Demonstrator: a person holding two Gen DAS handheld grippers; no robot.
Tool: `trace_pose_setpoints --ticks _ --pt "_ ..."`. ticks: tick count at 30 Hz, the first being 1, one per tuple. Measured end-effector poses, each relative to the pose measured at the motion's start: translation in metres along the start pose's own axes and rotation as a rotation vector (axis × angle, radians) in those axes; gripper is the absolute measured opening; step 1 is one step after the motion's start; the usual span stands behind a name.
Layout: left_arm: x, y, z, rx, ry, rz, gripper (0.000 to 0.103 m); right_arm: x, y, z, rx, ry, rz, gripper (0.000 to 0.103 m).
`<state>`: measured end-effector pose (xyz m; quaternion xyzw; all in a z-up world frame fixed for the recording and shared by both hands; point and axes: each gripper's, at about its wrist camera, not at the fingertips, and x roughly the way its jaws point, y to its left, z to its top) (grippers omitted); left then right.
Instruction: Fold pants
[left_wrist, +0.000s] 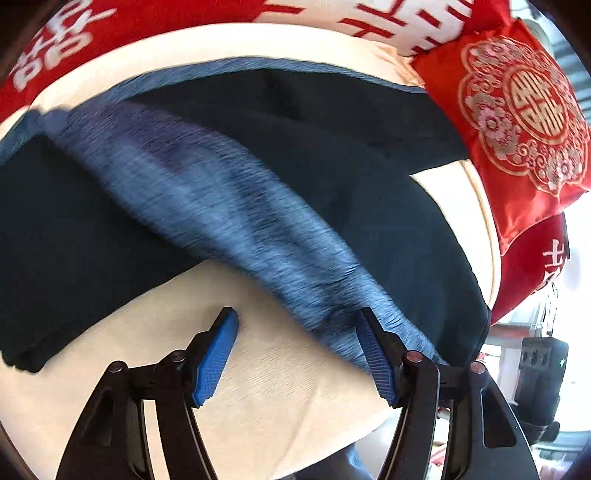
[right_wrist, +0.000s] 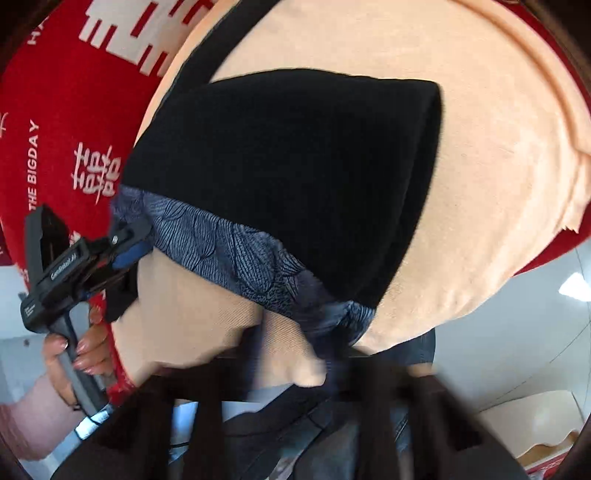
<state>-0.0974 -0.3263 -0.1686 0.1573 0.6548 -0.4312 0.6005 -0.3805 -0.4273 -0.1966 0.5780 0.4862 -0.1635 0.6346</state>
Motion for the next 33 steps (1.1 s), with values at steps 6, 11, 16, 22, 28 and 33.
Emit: trace_pose_setpoints --ticks 6,11,16,22,28,33 --pt "-0.019 -0.026 0.026 -0.001 -0.038 -0.039 0.027 -0.071 0.039 0.060 -0.106 -0.092 0.120 0.003" --pt "-0.063 -0.046 0.071 0.022 -0.197 0.027 0.027 -0.122 0.079 0.146 -0.237 -0.188 0.140 0.003" --pt "-0.102 -0.041 0.105 0.027 -0.360 0.186 0.075 -0.132 0.111 0.253 -0.314 -0.227 0.059 0.004" --pt "-0.072 0.003 0.115 -0.049 -0.302 0.340 0.075 -0.072 0.128 0.325 -0.438 -0.138 -0.208 0.011" --pt "0.004 0.048 0.106 -0.125 -0.143 0.450 0.078 -0.063 0.136 0.339 -0.490 -0.138 -0.208 0.072" --pt "0.003 0.054 0.104 -0.150 -0.160 0.454 0.079 -0.099 0.135 0.311 -0.490 -0.227 -0.166 0.076"
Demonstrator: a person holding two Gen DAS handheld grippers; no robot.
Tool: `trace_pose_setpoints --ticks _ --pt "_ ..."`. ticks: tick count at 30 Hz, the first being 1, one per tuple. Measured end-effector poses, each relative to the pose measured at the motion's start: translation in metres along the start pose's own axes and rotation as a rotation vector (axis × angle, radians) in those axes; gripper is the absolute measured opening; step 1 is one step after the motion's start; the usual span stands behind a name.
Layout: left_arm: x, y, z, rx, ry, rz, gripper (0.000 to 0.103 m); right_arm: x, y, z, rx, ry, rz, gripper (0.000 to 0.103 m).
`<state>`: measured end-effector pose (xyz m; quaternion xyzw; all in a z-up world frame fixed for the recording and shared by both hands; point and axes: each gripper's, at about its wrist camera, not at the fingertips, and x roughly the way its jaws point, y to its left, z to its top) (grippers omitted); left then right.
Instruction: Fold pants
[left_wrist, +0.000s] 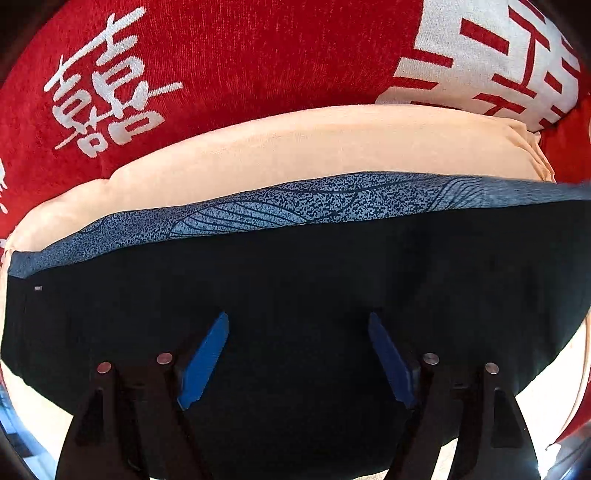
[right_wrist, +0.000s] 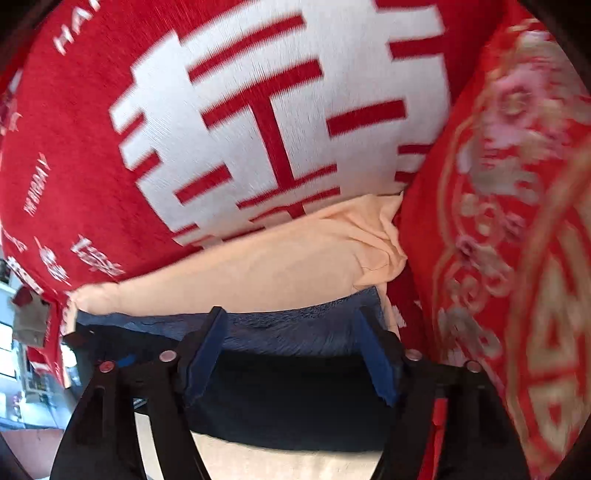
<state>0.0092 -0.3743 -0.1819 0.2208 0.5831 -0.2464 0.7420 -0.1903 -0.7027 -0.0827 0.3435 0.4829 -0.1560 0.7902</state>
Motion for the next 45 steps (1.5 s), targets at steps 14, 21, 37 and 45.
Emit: trace_pose_setpoints --ticks 14,21,37,45 --pt "0.001 -0.005 0.005 0.014 -0.004 0.013 0.086 0.047 -0.069 -0.083 0.407 0.102 -0.050 0.009" --pt "-0.014 -0.005 0.020 0.017 0.020 0.050 0.086 0.036 -0.069 -0.085 0.359 0.191 -0.153 0.031" --pt "0.024 -0.004 0.079 -0.020 -0.051 0.094 0.088 0.108 -0.016 -0.007 -0.064 0.128 -0.207 0.035" --pt "-0.011 0.089 0.050 -0.115 -0.007 0.219 0.088 0.090 -0.024 -0.014 0.074 0.159 -0.103 0.039"
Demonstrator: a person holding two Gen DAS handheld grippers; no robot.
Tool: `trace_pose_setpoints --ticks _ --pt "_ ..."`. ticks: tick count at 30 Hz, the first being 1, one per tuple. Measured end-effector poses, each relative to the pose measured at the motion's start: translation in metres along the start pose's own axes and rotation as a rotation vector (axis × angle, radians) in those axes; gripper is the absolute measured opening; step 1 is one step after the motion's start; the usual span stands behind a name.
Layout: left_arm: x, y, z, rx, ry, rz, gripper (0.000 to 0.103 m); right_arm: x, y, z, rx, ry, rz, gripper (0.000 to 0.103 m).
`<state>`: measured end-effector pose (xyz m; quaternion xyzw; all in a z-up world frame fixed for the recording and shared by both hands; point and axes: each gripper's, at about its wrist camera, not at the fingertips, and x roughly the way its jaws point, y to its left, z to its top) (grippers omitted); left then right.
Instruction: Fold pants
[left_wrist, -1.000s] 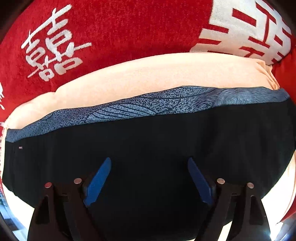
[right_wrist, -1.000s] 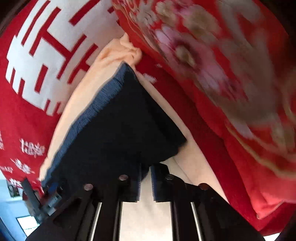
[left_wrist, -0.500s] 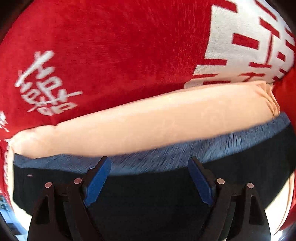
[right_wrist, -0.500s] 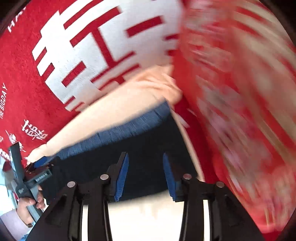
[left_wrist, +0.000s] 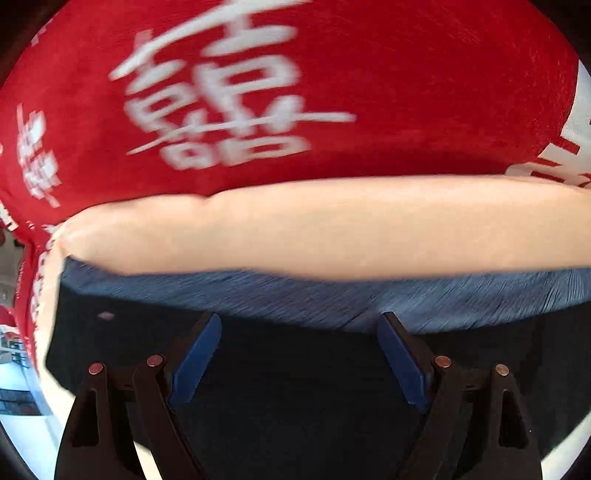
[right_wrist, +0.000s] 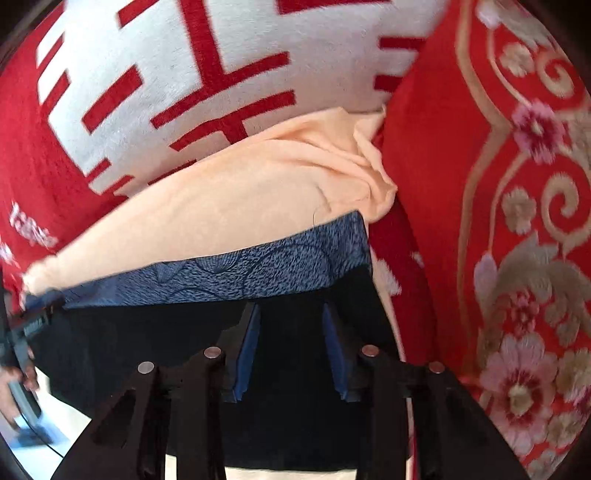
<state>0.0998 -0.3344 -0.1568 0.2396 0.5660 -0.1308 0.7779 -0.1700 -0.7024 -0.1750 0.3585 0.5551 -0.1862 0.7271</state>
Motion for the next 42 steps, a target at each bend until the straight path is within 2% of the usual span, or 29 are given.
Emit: trace_pose_setpoints --ticks 2,4,7,8,12,16,18,19,21,25,29,34,38,42 --pt "-0.007 0.020 -0.014 0.011 0.005 0.021 0.088 -0.009 0.003 -0.008 0.060 0.006 0.084 0.039" --pt "-0.011 0.042 -0.027 0.002 0.008 0.012 0.088 -0.020 0.022 -0.026 0.051 0.003 0.154 0.041" --pt "-0.010 0.066 -0.041 -0.008 0.016 0.000 0.088 -0.021 0.066 -0.062 0.029 0.028 0.265 0.058" --pt "-0.008 0.076 -0.045 -0.007 0.017 -0.008 0.088 -0.015 0.080 -0.074 0.037 0.052 0.314 0.065" --pt "-0.001 0.117 -0.056 0.039 0.004 0.017 0.088 0.027 0.169 -0.138 0.092 0.200 0.515 0.067" --pt "0.015 0.176 -0.063 0.062 -0.030 0.076 0.088 0.081 0.254 -0.193 0.102 0.296 0.616 0.067" --pt "0.038 0.206 -0.069 0.057 -0.001 0.113 0.088 0.103 0.285 -0.212 0.140 0.318 0.647 0.067" --pt "0.049 0.218 -0.073 0.055 0.017 0.118 0.088 0.113 0.292 -0.217 0.148 0.324 0.651 0.066" --pt "0.059 0.241 -0.081 0.025 -0.013 0.023 0.095 0.127 0.305 -0.225 0.157 0.319 0.645 0.066" --pt "0.068 0.257 -0.084 -0.020 -0.019 -0.077 0.096 0.131 0.306 -0.220 0.186 0.271 0.672 0.066" --pt "0.073 0.265 -0.085 -0.035 -0.032 -0.121 0.100 0.140 0.311 -0.217 0.222 0.270 0.675 0.066" --pt "0.078 0.275 -0.085 -0.018 -0.030 -0.128 0.100 0.133 0.308 -0.220 0.238 0.317 0.634 0.061" --pt "0.078 0.271 -0.084 -0.014 -0.041 -0.129 0.100 0.111 0.310 -0.232 0.176 0.283 0.636 0.061" --pt "0.077 0.271 -0.086 -0.018 -0.050 -0.122 0.100 0.130 0.311 -0.229 0.207 0.280 0.644 0.060"
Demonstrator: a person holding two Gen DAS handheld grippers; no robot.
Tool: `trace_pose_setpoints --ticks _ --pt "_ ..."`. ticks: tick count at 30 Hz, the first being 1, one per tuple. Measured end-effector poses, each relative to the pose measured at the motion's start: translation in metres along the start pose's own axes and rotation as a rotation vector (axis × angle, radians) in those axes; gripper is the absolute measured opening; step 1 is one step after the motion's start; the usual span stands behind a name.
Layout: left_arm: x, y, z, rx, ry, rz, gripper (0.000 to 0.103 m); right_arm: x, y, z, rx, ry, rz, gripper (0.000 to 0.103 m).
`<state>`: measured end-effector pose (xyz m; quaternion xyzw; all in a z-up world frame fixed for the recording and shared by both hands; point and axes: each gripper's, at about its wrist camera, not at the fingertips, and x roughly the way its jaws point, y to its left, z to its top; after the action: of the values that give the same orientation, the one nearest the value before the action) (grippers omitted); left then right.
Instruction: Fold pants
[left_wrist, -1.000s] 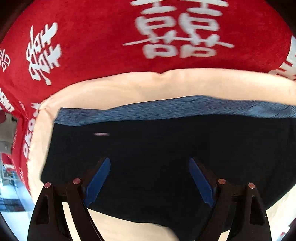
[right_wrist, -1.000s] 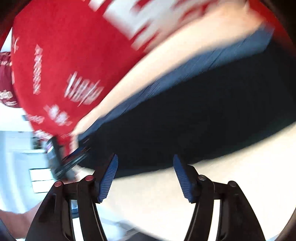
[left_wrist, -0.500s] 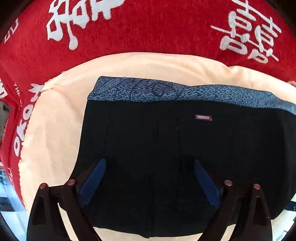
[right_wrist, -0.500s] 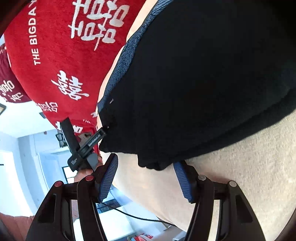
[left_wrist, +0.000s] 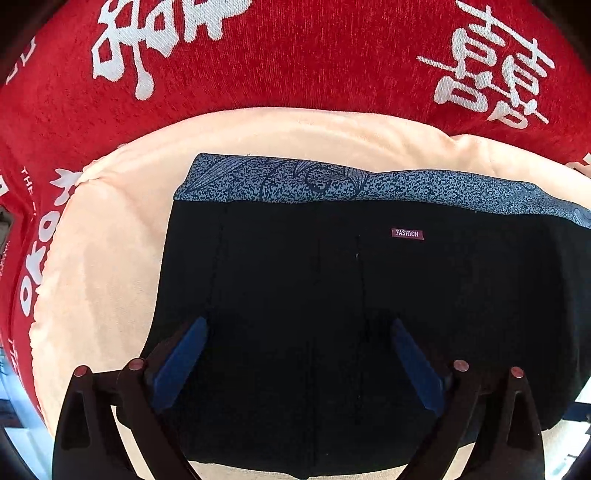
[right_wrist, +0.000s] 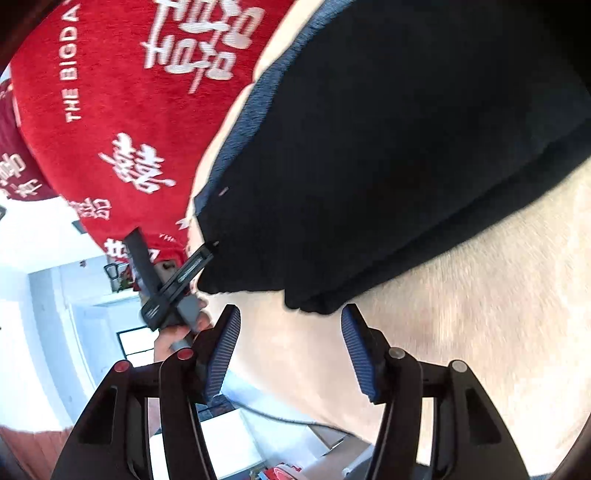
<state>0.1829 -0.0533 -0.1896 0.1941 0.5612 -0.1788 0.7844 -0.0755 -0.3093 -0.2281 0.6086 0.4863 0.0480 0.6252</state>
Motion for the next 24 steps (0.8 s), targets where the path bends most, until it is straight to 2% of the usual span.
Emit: trace_pose_setpoints --ticks 4,5,6,10,12,14,16,21,24 --pt "-0.001 -0.001 0.000 0.003 0.001 -0.005 0.100 0.007 -0.005 0.010 0.052 -0.034 0.056 0.056" --pt "-0.001 -0.003 0.002 0.005 0.002 -0.007 0.100 0.006 -0.006 0.012 0.060 -0.036 0.049 0.042" --pt "-0.001 -0.003 0.002 0.006 0.004 -0.009 0.100 0.005 -0.005 0.014 0.063 -0.035 0.025 0.022" --pt "-0.003 -0.002 0.003 0.016 0.014 -0.010 0.100 -0.003 0.002 0.008 0.026 0.004 0.015 0.021" --pt "-0.003 -0.002 0.004 0.014 0.016 -0.007 0.100 -0.005 -0.002 0.002 0.048 0.023 0.021 0.025" --pt "-0.005 -0.005 0.005 0.007 0.021 0.008 0.100 -0.008 -0.004 -0.002 0.062 0.018 0.046 0.025" --pt "-0.015 -0.014 0.006 0.008 0.021 0.030 0.100 -0.012 -0.004 0.001 0.059 -0.017 0.026 0.025" --pt "-0.044 -0.058 -0.003 0.091 0.004 -0.097 0.100 -0.021 -0.019 0.007 0.112 -0.058 0.018 0.028" --pt "-0.042 -0.091 -0.010 0.146 0.026 -0.156 0.100 -0.022 -0.019 0.010 0.107 -0.067 0.030 0.029"
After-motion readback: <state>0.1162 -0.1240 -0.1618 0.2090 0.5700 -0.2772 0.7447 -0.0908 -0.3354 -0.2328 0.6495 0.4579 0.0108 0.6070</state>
